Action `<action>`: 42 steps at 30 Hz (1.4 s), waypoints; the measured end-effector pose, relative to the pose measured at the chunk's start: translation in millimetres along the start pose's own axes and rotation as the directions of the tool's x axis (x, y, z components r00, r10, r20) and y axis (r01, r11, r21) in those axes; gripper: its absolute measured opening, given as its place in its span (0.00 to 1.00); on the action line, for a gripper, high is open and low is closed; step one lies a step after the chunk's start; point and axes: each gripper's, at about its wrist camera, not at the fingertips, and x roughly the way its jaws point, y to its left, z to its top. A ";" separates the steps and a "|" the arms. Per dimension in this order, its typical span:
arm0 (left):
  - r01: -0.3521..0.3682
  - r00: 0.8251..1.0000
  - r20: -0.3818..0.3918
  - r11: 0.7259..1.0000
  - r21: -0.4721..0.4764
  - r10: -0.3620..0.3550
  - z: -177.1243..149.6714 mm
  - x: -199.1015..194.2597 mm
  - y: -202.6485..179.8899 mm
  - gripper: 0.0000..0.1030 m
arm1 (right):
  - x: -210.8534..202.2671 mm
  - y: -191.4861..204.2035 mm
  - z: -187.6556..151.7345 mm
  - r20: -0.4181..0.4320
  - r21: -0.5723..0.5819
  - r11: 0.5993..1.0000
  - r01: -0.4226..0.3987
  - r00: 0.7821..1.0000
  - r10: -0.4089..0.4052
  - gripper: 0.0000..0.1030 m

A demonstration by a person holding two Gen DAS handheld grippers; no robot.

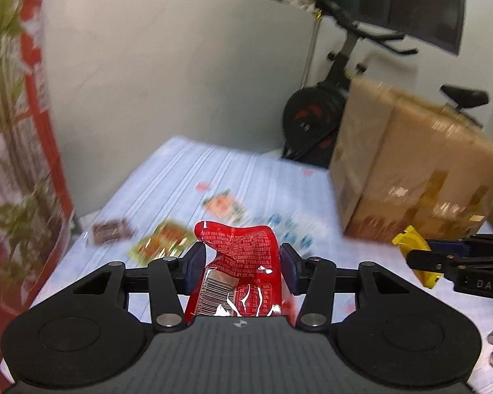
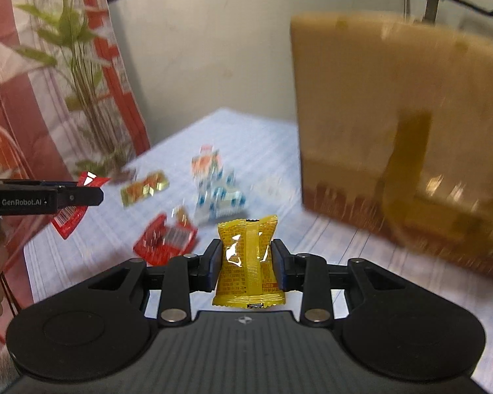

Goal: Organize snacks
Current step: 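Carry the red and yellow packets over the box with both tools, then open both tools to drop the red and yellow packets into the box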

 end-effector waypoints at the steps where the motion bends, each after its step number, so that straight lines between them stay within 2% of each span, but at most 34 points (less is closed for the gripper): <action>1: 0.015 1.000 0.010 1.000 -0.004 -0.015 6.0 -1.8 -3.7 0.50 | -5.6 -2.4 5.0 0.020 0.001 1.000 0.004 1.000 -0.004 0.33; 9: 0.136 0.986 0.104 0.991 -0.017 -0.133 57.2 -10.4 -52.7 0.50 | -46.2 -20.2 47.3 0.174 -0.021 0.998 0.054 0.983 -0.049 0.33; 14: 0.221 0.963 0.162 0.975 -0.022 -0.215 97.1 -7.8 -92.6 0.50 | -73.2 -34.0 80.4 0.271 -0.054 0.993 0.100 0.959 -0.082 0.33; 18: 0.276 0.947 0.169 0.961 0.014 -0.275 123.2 5.6 -131.7 0.51 | -89.4 -57.4 103.8 0.333 -0.049 0.987 0.152 0.934 -0.127 0.33; 23: 0.339 0.929 0.149 0.940 0.030 -0.339 152.9 38.7 -176.9 0.51 | -89.0 -93.6 115.6 0.343 -0.036 0.973 0.228 0.917 -0.202 0.33; 25: 0.344 0.927 0.139 0.937 0.055 -0.348 160.6 50.7 -196.0 0.51 | -86.0 -108.3 116.9 0.333 -0.018 0.970 0.241 0.916 -0.222 0.33; 30: 0.344 0.928 0.107 0.931 0.121 -0.357 170.8 82.5 -228.2 0.51 | -79.7 -141.9 112.9 0.308 0.017 0.965 0.262 0.917 -0.254 0.33; 37: 0.341 0.937 0.038 0.931 0.129 -0.348 163.2 120.5 -237.8 0.51 | -72.6 -164.2 100.7 0.289 0.060 0.966 0.250 0.922 -0.257 0.33; 38: 0.342 0.937 0.030 0.932 0.123 -0.348 162.9 123.1 -234.9 0.52 | -70.9 -165.9 99.4 0.284 0.065 0.967 0.246 0.925 -0.254 0.33; 42: 0.333 0.942 0.010 0.938 0.097 -0.335 162.1 134.8 -229.8 0.71 | -64.5 -170.5 95.7 0.259 0.086 0.964 0.253 0.928 -0.267 0.36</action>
